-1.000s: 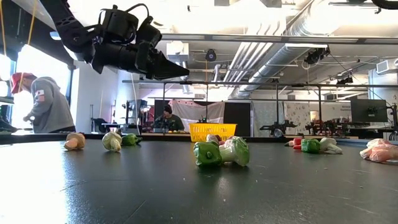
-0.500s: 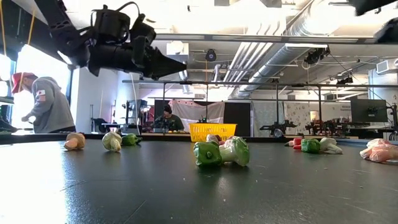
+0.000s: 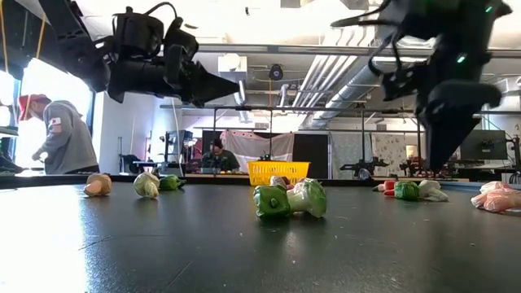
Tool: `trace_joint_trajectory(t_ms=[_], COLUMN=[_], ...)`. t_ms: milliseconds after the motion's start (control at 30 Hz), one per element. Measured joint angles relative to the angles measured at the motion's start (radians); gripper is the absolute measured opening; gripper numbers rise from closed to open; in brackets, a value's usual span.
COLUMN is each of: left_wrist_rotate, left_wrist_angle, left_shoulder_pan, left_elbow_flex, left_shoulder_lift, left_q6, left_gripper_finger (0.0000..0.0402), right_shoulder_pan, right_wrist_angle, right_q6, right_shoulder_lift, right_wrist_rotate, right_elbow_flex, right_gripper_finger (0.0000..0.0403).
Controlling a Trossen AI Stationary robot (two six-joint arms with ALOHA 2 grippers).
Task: Sort produce into baskets
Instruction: Put the middle right orange chili into the blue bin
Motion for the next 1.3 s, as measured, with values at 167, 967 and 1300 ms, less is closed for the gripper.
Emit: trace_joint_trajectory(t_ms=[167,967,1300], left_wrist_rotate=[-0.001,-0.001,-0.001], left_wrist_angle=[0.002,0.0,-0.002], left_shoulder_pan=[-0.017,-0.024,-0.024], left_elbow_flex=[0.0,0.0,-0.001], left_shoulder_lift=[0.0,0.0,0.001], left_q6=[0.001,0.002,0.002], left_gripper_finger=[0.0,0.0,0.0], right_shoulder_pan=[-0.109,-0.355,-0.364], right_wrist_angle=[0.047,0.181,0.156], right_q6=[-0.135,-0.535,-0.566], right_shoulder_lift=[0.001,0.049,0.091], right_wrist_rotate=[-0.001,-0.196,-0.24], right_elbow_flex=[-0.008,-0.088,-0.062], right_gripper_finger=[0.011,0.0126,0.0103])
